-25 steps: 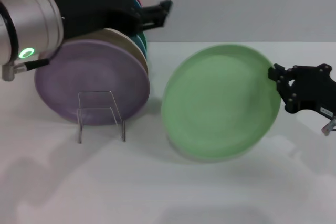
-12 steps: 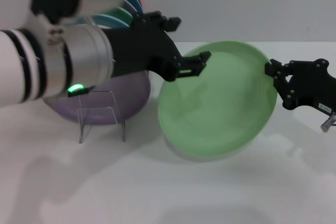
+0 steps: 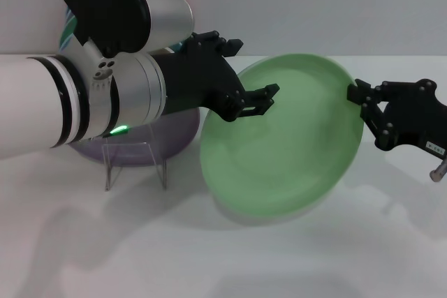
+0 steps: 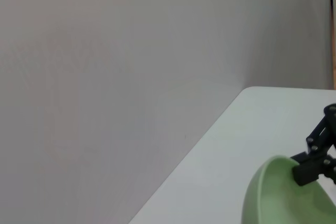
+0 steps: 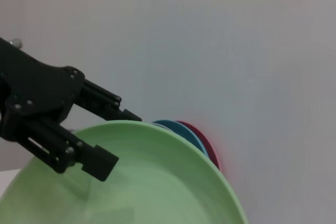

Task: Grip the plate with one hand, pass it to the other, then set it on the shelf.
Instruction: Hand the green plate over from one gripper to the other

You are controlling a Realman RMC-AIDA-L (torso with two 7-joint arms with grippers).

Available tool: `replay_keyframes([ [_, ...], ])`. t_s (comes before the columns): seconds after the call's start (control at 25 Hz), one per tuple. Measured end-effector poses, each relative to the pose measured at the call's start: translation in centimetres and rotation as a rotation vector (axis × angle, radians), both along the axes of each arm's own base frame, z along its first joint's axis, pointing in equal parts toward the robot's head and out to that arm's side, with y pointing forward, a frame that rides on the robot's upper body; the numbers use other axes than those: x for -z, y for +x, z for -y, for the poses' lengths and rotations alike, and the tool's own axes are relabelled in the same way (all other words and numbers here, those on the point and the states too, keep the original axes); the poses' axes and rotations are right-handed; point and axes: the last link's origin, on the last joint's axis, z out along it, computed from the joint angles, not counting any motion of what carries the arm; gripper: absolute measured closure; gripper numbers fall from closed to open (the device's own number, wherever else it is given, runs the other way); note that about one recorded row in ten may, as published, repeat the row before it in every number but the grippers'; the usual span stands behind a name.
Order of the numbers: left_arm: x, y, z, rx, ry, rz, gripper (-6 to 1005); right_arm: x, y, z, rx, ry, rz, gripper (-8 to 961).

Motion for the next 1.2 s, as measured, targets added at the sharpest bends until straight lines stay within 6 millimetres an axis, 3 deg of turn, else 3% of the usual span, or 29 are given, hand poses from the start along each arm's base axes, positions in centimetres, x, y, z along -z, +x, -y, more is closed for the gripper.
replay_keyframes([
  [0.52,0.1,-0.1,-0.6,0.022,0.015,-0.056,285,-0.6,0.1,-0.2,0.005,0.015,-0.01,937],
  [0.92,0.7,0.4,-0.3,0.09,0.044,-0.116,742,-0.8,0.2,-0.4,0.009,0.016,-0.016,936],
  [1.2,0.5,0.9,-0.3,0.125,0.069,-0.109,836,-0.8,0.3,-0.1,0.007,0.009,-0.075,935],
])
